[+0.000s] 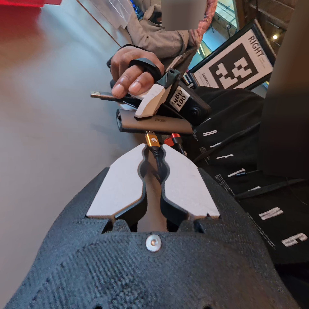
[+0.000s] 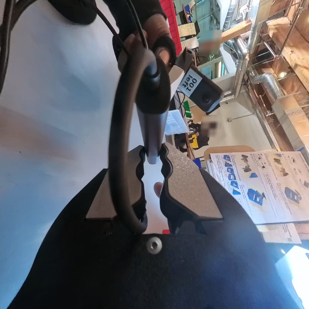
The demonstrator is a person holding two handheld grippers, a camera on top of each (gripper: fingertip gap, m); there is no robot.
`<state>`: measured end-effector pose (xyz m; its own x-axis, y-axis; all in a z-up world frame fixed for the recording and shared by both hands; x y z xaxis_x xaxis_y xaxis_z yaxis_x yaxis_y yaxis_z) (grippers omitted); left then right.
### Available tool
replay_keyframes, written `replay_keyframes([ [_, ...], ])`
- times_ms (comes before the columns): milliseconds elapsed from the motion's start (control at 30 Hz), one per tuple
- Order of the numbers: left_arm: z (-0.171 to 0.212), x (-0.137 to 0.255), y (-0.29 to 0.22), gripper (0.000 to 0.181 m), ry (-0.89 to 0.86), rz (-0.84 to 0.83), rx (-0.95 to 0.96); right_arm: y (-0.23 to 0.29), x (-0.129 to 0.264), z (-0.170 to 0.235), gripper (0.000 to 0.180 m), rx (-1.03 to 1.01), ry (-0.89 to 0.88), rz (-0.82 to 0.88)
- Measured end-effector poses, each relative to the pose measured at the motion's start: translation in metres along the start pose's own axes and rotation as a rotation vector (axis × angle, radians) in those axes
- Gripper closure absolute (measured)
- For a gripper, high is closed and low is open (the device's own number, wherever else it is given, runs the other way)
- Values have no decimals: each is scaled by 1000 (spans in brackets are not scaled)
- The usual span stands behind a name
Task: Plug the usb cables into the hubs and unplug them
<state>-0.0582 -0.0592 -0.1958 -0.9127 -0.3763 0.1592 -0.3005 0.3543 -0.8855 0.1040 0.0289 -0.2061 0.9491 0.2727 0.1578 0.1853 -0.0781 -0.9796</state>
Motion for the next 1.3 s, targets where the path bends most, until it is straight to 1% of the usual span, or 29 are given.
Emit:
replay_keyframes([
  [100,1,-3,2,169,7,-16,-9,-2,0,0,163,-26,1,25],
  [133,1,-6,2,171,-10,-27,-10,-2,0,-2,162,-30,-14,23],
  [167,-2,-10,1,181,-59,-21,-12,1,-2,-7,162,-20,-41,-5],
  [200,-5,-16,-3,181,-71,13,-31,7,-7,-17,162,1,-72,-44],
  [233,-7,-23,-9,181,-45,1,-50,13,-13,-27,162,52,-84,-71],
  [267,-10,-26,-12,181,-3,-73,-105,14,-16,-31,162,87,-71,-66],
  [300,-15,-19,-17,181,-31,-133,-141,10,-16,-27,162,62,-59,-42],
  [400,-22,12,-28,181,-138,-235,-226,-7,-7,-11,162,13,-33,22],
  [433,-20,17,-29,175,-133,-281,-257,-8,-5,-9,162,3,-28,29],
  [500,-13,23,-27,165,-94,-376,-284,-7,-3,-6,162,15,-2,30],
  [600,2,22,-18,160,8,-507,-270,-6,1,4,162,1,19,14],
  [700,21,8,-13,159,130,-651,-284,-10,6,15,162,-22,36,18],
  [767,39,-4,-12,158,200,-712,-291,-14,10,18,162,-45,29,27],
  [900,69,-25,-15,154,256,-816,-313,-18,14,20,162,-64,21,37],
  [967,81,-33,-12,150,294,-881,-327,-18,14,20,162,-64,19,32],
  [1067,84,-36,-12,162,261,-957,-385,-16,13,19,162,-64,9,20],
  [1167,82,-37,-10,173,264,-943,-427,-16,13,17,162,-59,0,17],
  [1233,76,-36,-6,173,257,-945,-472,-16,13,15,162,-47,-6,15],
  [1267,71,-32,-3,173,251,-933,-463,-15,13,14,162,-37,-8,13],
  [1300,64,-28,-3,173,232,-875,-426,-14,13,13,162,-24,-9,9],
])
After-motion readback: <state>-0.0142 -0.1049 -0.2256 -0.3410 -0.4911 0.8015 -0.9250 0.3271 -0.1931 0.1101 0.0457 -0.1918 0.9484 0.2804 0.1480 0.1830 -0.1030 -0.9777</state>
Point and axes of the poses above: each gripper's, where its closed fingertips meet, x back along the fingers, z out of its underside, y = z × x across the jaws, the point moved 9 cm from there along x, back along the fingers, and after that the axes turned 14 degrees about x, right-handed, at the moved point
